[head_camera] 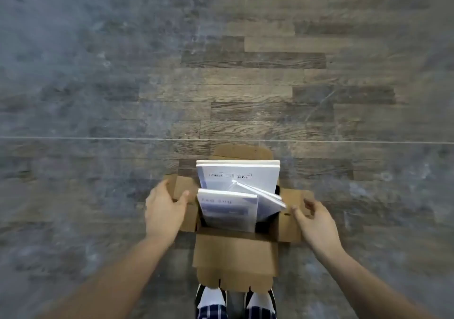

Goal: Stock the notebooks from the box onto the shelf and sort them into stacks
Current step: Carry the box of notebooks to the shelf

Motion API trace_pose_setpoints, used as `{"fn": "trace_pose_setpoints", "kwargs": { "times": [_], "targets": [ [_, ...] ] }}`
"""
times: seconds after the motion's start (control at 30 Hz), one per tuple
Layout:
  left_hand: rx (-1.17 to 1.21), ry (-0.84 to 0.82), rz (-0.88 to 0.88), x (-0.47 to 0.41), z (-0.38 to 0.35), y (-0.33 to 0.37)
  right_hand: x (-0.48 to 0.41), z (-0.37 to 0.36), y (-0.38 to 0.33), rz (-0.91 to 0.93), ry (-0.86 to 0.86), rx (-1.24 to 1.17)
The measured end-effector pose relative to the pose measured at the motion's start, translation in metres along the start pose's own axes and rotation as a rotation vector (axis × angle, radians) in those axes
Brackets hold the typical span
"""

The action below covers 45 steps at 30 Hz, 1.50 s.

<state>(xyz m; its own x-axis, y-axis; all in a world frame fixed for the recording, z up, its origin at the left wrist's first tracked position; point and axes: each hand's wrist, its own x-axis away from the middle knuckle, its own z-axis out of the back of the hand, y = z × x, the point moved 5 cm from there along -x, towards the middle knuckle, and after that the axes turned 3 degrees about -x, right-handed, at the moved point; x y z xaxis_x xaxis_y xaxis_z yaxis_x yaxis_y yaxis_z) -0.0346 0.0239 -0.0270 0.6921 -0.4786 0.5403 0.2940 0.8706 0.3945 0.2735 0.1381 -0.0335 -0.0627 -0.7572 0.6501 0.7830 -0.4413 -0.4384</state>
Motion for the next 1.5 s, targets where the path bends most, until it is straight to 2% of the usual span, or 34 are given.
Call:
{"fn": "trace_pose_setpoints", "kwargs": {
  "times": [0.07,0.23,0.33,0.43,0.5,0.67,0.77,0.83,0.9,1.0,1.07,1.27,1.5],
  "targets": [
    [-0.013,0.061,0.06,-0.013,-0.004,-0.015,-0.014,-0.006,0.01,-0.017,0.03,0.001],
    [0.053,0.048,0.15,-0.038,-0.022,-0.036,-0.039,-0.021,0.032,-0.092,0.055,0.034],
    [-0.017,0.063,0.199,-0.044,-0.026,-0.042,-0.047,-0.022,0.039,-0.153,0.081,0.041],
    [-0.169,0.061,0.259,-0.047,-0.026,-0.046,-0.052,-0.024,0.05,-0.242,0.079,-0.072],
    [-0.169,0.031,0.273,-0.049,-0.025,-0.047,-0.052,-0.026,0.055,-0.293,0.05,-0.12],
    [0.115,-0.004,0.243,-0.036,-0.015,-0.04,-0.045,-0.011,0.056,-0.269,0.072,-0.145],
    [0.184,-0.1,0.286,-0.024,-0.015,-0.028,-0.035,-0.005,0.051,-0.274,0.042,-0.193],
    [0.146,-0.165,0.291,-0.015,-0.018,-0.019,-0.027,-0.005,0.043,-0.273,-0.006,-0.132],
    [0.018,-0.191,0.226,-0.008,-0.021,-0.009,-0.019,-0.005,0.03,-0.225,-0.05,0.011],
    [-0.139,-0.166,0.145,0.002,-0.019,0.006,-0.002,-0.004,0.0,-0.099,-0.065,0.257],
    [-0.168,-0.152,0.135,0.006,-0.017,0.013,0.005,-0.003,-0.015,-0.057,-0.062,0.333],
    [-0.199,-0.121,0.119,0.01,0.0,0.024,0.015,0.008,-0.051,0.016,-0.039,0.39],
    [-0.174,-0.086,0.074,-0.002,0.059,0.07,0.025,0.043,-0.112,0.04,-0.017,0.364]
  ]
}}
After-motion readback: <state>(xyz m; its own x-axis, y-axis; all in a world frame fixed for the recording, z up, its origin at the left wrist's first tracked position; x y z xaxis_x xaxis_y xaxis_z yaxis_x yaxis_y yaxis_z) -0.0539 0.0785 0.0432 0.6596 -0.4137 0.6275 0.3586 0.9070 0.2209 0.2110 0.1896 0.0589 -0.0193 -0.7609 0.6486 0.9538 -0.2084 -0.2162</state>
